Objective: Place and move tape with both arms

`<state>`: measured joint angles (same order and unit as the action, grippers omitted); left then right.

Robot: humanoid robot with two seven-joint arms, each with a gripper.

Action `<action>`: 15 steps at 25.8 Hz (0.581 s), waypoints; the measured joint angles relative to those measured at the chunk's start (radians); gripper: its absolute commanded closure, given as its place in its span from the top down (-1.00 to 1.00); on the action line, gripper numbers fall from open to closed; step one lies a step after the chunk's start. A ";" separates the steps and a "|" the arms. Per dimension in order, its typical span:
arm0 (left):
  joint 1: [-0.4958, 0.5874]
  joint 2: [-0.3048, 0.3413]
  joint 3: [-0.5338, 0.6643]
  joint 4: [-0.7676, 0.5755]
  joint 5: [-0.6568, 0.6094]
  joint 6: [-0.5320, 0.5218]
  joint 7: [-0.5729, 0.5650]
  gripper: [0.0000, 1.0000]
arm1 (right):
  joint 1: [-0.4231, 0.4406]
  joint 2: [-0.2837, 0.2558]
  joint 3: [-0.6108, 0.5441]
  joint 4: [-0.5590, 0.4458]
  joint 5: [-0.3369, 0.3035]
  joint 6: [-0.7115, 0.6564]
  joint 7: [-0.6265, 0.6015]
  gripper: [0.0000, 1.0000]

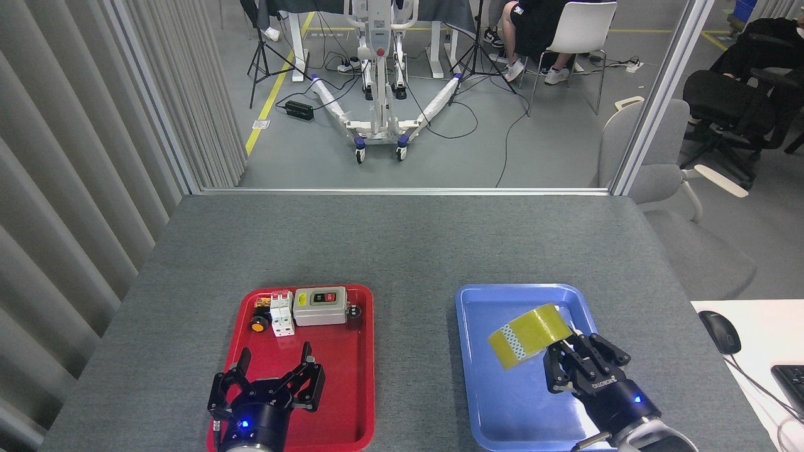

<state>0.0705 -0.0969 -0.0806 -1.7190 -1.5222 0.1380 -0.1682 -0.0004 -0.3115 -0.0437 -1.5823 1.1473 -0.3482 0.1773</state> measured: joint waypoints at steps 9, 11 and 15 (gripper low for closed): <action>0.036 0.004 0.042 0.037 0.009 -0.155 0.336 1.00 | -0.107 -0.094 0.045 0.075 -0.077 0.385 0.505 -0.92; 0.042 0.005 0.053 0.043 0.011 -0.186 0.347 1.00 | -0.150 -0.132 0.093 0.096 -0.138 0.444 0.573 -0.92; 0.047 0.009 0.062 0.049 0.015 -0.208 0.353 1.00 | -0.230 -0.204 0.224 0.156 -0.249 0.549 0.640 -0.92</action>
<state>0.1177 -0.0882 -0.0182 -1.6704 -1.5077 -0.0702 0.1850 -0.2307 -0.5158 0.1799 -1.4261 0.8979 0.2011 0.8170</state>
